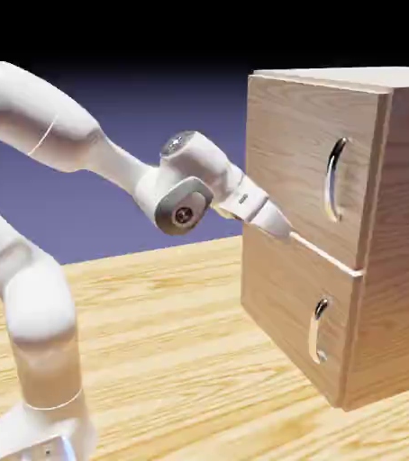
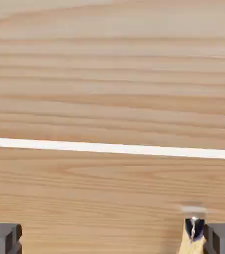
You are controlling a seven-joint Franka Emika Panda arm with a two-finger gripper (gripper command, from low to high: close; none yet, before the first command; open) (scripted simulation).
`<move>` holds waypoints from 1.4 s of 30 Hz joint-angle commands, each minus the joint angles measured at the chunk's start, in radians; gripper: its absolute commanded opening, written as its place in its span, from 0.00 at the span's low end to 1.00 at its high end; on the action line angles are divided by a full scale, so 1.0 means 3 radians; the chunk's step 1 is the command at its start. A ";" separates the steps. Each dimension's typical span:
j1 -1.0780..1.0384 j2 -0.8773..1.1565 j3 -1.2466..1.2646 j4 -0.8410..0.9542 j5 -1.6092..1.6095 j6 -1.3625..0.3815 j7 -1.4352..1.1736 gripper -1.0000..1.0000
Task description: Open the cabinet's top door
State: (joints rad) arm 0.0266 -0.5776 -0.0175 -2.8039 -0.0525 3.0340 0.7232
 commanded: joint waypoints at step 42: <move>0.1698 -0.0879 -0.2037 0.0711 -0.6089 -0.0351 -0.2067 1.00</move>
State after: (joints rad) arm 0.5361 -0.8412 -0.6285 -2.5907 -1.8790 2.9288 0.1032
